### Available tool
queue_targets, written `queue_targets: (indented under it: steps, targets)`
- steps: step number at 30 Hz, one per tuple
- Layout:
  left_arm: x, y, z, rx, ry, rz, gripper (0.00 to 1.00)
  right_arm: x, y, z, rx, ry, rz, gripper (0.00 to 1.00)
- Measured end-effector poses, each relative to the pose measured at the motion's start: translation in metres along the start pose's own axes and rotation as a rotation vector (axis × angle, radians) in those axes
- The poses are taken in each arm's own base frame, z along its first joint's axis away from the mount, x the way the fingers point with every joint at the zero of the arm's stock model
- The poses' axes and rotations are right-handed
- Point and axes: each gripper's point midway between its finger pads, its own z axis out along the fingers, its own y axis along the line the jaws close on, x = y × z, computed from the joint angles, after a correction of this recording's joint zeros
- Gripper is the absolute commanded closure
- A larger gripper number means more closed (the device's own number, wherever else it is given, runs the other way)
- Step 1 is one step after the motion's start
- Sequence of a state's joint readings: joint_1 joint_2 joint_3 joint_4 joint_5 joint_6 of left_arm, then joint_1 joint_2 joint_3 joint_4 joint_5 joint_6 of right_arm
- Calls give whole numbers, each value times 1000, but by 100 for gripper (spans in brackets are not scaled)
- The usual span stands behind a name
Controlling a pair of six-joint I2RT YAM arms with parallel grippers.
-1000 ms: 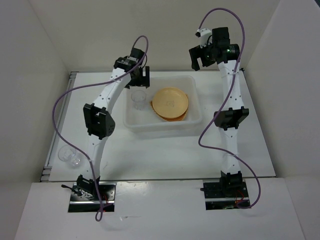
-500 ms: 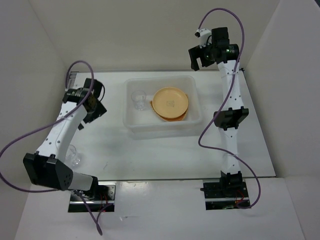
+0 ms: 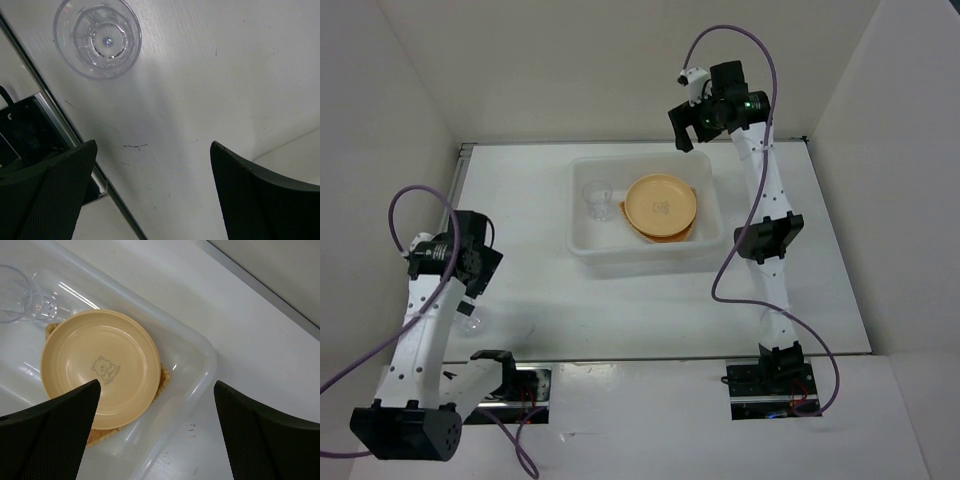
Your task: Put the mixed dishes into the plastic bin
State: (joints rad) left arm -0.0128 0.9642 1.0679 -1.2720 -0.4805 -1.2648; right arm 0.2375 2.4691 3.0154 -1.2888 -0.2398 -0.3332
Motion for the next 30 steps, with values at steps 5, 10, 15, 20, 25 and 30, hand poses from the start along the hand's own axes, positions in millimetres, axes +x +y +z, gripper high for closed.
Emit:
queue_targets:
  steps: [5,10,15,20,25,30]
  targets:
    - [-9,0,26,-75,2,-66,0,0,15,5,-27,10,-14,2]
    - [-12,10,62,-173,21,-108,0,1,17,7,-32,16,-15,2]
    - [-19,10,81,-216,25,-119,0,1,17,7,-31,16,-15,2]
    - [-27,10,99,-230,21,-126,0,1,17,7,-29,16,-15,2]
    - [-14,16,126,-295,79,-84,2,1,16,7,-27,17,-15,2]
    - [-3,17,148,-340,140,-16,84,1,16,7,-26,17,-15,2]
